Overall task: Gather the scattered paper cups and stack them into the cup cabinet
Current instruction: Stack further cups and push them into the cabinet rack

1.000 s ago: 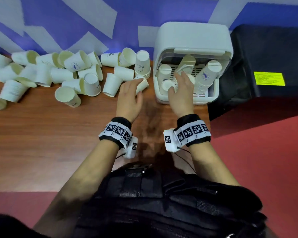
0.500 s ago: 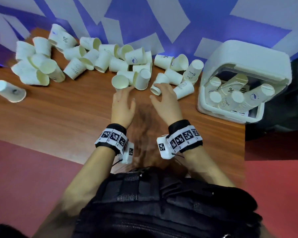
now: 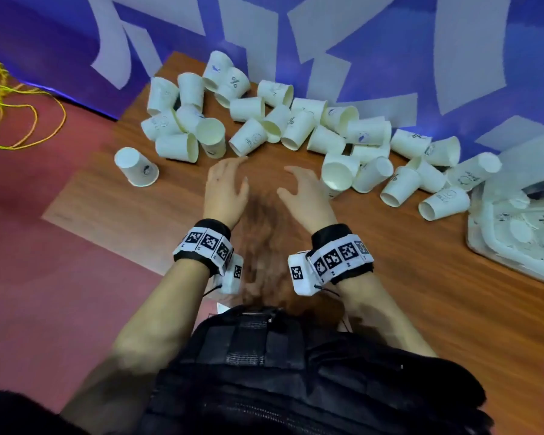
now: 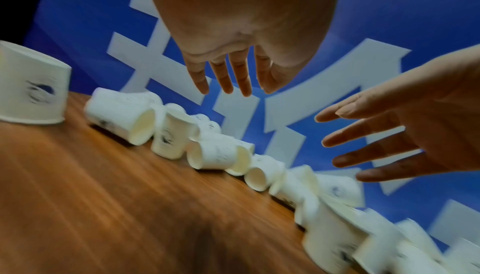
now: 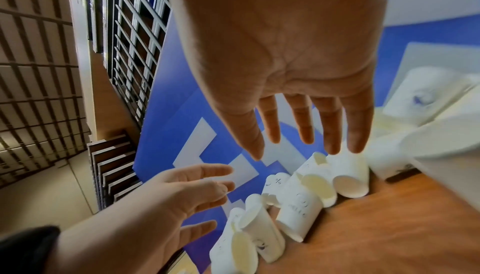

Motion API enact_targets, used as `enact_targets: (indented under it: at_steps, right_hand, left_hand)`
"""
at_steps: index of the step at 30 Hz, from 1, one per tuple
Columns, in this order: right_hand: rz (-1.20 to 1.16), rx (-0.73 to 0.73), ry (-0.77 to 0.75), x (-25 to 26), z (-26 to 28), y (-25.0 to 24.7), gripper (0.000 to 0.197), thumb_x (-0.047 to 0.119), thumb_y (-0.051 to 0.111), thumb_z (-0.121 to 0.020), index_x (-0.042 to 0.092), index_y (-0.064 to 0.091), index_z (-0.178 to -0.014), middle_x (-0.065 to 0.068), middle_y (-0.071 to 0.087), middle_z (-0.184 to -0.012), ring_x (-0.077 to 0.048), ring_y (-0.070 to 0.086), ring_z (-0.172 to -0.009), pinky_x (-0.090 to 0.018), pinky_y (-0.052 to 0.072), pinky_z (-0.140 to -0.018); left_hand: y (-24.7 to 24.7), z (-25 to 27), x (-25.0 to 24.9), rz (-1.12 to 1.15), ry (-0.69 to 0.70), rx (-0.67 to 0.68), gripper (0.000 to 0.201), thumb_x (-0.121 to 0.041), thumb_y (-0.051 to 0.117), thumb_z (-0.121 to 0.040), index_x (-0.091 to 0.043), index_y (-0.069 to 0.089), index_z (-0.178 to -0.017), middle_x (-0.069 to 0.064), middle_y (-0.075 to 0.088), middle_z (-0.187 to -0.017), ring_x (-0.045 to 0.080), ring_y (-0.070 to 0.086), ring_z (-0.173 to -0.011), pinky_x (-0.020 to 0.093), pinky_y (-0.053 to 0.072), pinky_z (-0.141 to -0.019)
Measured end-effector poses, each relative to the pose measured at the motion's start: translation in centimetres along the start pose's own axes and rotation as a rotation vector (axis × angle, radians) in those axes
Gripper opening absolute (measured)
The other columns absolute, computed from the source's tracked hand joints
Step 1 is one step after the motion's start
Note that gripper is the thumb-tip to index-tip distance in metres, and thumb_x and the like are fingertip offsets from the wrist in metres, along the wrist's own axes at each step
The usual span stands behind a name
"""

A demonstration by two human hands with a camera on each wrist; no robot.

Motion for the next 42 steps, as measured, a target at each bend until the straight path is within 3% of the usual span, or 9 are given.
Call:
enact_targets:
  at_steps: [4,7,14,18,22,28,33,38,42]
  right_hand:
    - [-0.020,0.056,-0.038,4.1,-2.4,4.6,0.048,0.022,0.053,-0.095,0.017,0.042,-0.142,-0.005,0.038,-0.144,-0.020,0.041,-0.129,-0.020,0.028,-0.095]
    - [-0.007,0.094,-0.077,6.7,-4.2,8.2,0.047,0.020,0.053,-0.095,0.015,0.043,-0.140,-0.007,0.040,-0.143,-0.020,0.042,-0.128,-0.020,0.029,-0.097]
    - [0.107,0.193,-0.169,11.4,-8.8,15.3,0.046,0.018,0.052,-0.092,0.011,0.046,-0.137,-0.011,0.044,-0.140,-0.029,0.041,-0.129,-0.039,0.034,-0.109]
    - [0.210,0.203,-0.235,13.4,-12.0,17.2,0.048,0.015,0.052,-0.092,0.007,0.044,-0.138,-0.015,0.045,-0.140,-0.030,0.040,-0.131,-0.039,0.030,-0.111]
    - [0.311,0.210,-0.284,15.0,-15.5,19.2,0.050,0.010,0.050,-0.091,0.006,0.042,-0.140,-0.016,0.044,-0.141,-0.032,0.038,-0.132,-0.038,0.026,-0.112]
    - [0.511,0.277,-0.301,14.8,-19.4,22.7,0.052,0.011,0.051,-0.088,0.010,0.041,-0.139,-0.017,0.043,-0.136,-0.034,0.038,-0.127,-0.041,0.031,-0.107]
    - [0.638,0.219,-0.340,14.2,-19.9,23.3,0.055,0.011,0.055,-0.084,0.015,0.043,-0.138,-0.013,0.043,-0.134,-0.033,0.040,-0.122,-0.039,0.032,-0.101]
    - [0.744,0.243,-0.397,13.4,-19.1,23.7,0.068,0.016,0.054,-0.086,0.029,0.029,-0.147,-0.012,0.046,-0.132,-0.032,0.040,-0.123,-0.042,0.027,-0.106]
    - [0.851,0.346,-0.421,12.4,-17.3,24.6,0.061,0.017,0.050,-0.089,0.031,0.030,-0.146,-0.012,0.050,-0.131,-0.032,0.038,-0.128,-0.047,0.013,-0.115]
  left_hand:
    - [-4.0,-0.6,5.3,-0.019,-0.060,-0.053,0.039,-0.010,0.051,-0.089,-0.013,0.054,-0.128,0.011,0.056,-0.124,0.030,0.045,-0.118,0.029,0.029,-0.101]
    - [-6.6,-0.3,9.1,-0.035,-0.122,-0.081,0.039,-0.010,0.051,-0.088,-0.009,0.054,-0.127,0.013,0.056,-0.124,0.031,0.045,-0.118,0.033,0.032,-0.102]
    - [-10.8,-1.4,15.3,-0.066,-0.267,-0.115,0.042,-0.008,0.052,-0.087,-0.009,0.053,-0.129,0.012,0.048,-0.131,0.032,0.040,-0.120,0.025,0.028,-0.098]
    - [-11.6,-3.0,17.7,-0.099,-0.337,-0.100,0.045,-0.009,0.053,-0.087,-0.008,0.049,-0.132,0.014,0.038,-0.142,0.034,0.035,-0.127,0.037,0.031,-0.106]
    - [-12.1,-4.2,19.7,-0.129,-0.394,-0.113,0.053,-0.010,0.053,-0.085,-0.009,0.044,-0.137,0.015,0.031,-0.148,0.036,0.032,-0.131,0.042,0.031,-0.109]
    - [-11.1,-5.1,22.3,-0.131,-0.419,0.030,0.061,-0.013,0.055,-0.088,-0.017,0.036,-0.145,0.011,0.023,-0.154,0.037,0.028,-0.135,0.044,0.027,-0.112]
    - [-9.7,-5.9,22.9,-0.073,-0.464,0.173,0.066,-0.011,0.055,-0.085,-0.026,0.033,-0.145,0.007,0.037,-0.145,0.032,0.035,-0.127,0.040,0.032,-0.106]
    - [-8.5,-5.4,22.2,0.011,-0.502,0.140,0.060,-0.019,0.061,-0.086,-0.026,0.036,-0.140,0.009,0.041,-0.137,0.033,0.045,-0.119,0.038,0.040,-0.090]
    - [-8.3,-3.8,22.3,0.098,-0.546,0.088,0.059,-0.017,0.061,-0.086,-0.029,0.035,-0.137,0.007,0.040,-0.137,0.032,0.049,-0.116,0.041,0.045,-0.090]
Point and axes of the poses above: each hand's wrist, its own z-axis away from the middle knuckle, its own y-axis out of the palm, x = y × z, the point moved 5 cm from there along -z, towards the middle knuckle
